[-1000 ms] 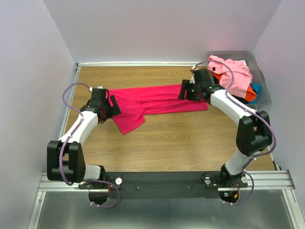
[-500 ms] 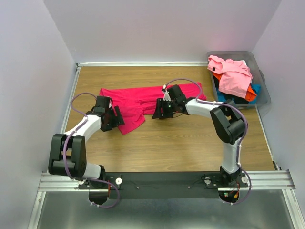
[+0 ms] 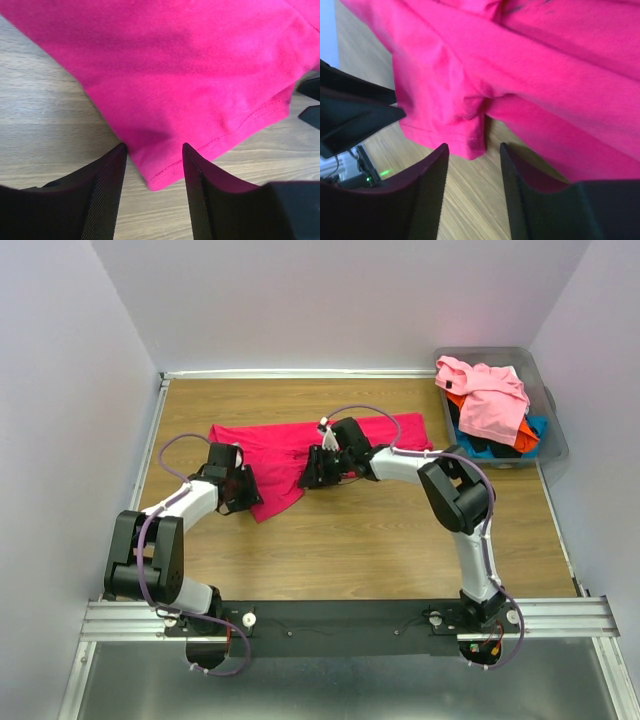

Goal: Fold and stack the t-shirts
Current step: Fold the tshirt

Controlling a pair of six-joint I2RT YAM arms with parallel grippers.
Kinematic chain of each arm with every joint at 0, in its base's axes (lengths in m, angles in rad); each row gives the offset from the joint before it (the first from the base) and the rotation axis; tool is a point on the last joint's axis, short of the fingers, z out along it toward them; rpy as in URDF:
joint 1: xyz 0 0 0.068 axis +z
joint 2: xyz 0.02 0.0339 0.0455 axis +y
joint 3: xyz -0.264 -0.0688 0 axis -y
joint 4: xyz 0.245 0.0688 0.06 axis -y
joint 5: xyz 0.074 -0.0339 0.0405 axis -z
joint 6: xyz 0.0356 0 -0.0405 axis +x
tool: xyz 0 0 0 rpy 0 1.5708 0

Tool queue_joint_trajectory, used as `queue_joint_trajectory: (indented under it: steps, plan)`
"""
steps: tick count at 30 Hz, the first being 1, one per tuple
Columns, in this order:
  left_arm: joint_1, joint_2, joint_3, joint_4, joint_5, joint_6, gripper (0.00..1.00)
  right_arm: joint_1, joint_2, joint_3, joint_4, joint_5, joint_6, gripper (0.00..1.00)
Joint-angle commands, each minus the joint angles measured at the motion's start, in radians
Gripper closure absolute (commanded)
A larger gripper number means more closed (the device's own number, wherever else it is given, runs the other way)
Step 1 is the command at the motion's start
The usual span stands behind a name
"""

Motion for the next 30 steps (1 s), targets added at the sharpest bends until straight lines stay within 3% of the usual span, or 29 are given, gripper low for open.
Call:
queue_joint_trajectory:
  steps: [1,5,7,12,18,30]
  plan:
    - [-0.013,0.018,-0.045,-0.019,0.031,-0.006,0.52,0.025,0.056,-0.001,-0.033,-0.032,0.001,0.48]
    - [-0.013,0.004,-0.042,-0.024,0.024,-0.006,0.71,0.032,0.067,0.001,-0.035,-0.040,-0.003,0.55]
    - [-0.014,0.003,-0.038,-0.024,0.024,-0.006,0.76,0.034,0.071,0.006,-0.032,-0.040,-0.003,0.58]
    - [-0.014,-0.004,-0.004,-0.035,0.008,0.005,1.00,0.037,0.070,0.032,-0.035,-0.027,-0.005,0.81]
    - [-0.011,-0.001,0.140,-0.075,-0.063,0.034,1.00,0.037,0.038,0.070,-0.035,0.028,0.020,0.99]
    - [0.002,0.266,0.552,-0.075,-0.150,0.097,1.00,-0.026,0.108,0.303,-0.041,0.106,0.073,0.99]
